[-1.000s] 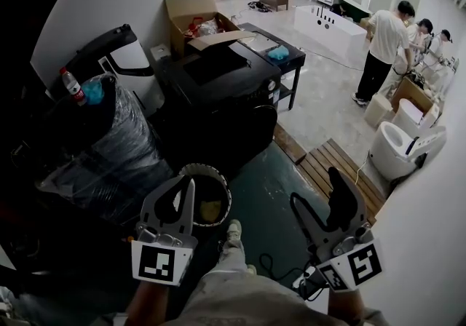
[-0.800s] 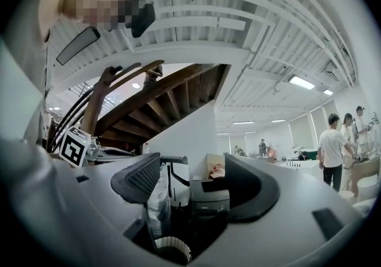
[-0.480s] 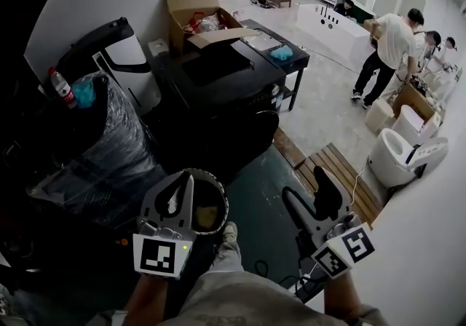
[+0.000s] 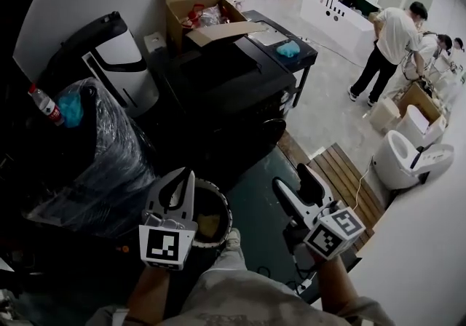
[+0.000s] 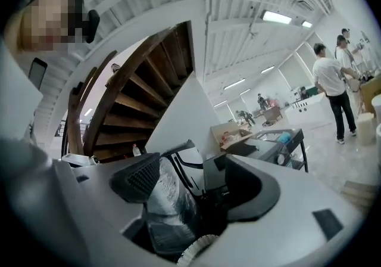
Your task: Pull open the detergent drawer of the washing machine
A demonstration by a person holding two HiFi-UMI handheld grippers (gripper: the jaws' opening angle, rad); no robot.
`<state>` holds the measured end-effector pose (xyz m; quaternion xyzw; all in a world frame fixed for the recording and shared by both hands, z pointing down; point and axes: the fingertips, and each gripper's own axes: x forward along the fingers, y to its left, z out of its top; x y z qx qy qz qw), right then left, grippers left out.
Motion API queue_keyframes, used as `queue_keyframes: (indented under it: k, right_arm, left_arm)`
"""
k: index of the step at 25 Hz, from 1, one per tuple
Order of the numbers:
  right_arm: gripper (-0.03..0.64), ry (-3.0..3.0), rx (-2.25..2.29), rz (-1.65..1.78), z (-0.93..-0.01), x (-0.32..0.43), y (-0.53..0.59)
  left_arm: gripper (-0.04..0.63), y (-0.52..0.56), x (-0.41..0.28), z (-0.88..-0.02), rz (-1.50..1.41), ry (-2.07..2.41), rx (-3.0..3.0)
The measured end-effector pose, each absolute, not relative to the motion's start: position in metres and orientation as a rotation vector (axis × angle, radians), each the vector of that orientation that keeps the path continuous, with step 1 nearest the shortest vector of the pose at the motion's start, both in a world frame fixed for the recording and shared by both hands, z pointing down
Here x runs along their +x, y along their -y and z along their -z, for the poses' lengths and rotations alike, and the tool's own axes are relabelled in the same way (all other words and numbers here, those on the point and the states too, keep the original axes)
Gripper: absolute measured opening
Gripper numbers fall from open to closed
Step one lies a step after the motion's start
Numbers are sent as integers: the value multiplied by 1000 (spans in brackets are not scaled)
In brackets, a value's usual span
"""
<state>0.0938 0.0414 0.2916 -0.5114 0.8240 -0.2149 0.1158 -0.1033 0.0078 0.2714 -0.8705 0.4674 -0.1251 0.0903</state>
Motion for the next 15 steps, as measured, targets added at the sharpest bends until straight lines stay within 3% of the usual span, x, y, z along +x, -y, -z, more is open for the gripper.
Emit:
queue_keyframes:
  k: [15]
  right_arm:
    - [357, -2200, -1400, 1100, -423, 53, 131]
  left_arm:
    - [21, 143, -127, -348, 377, -1436, -2662]
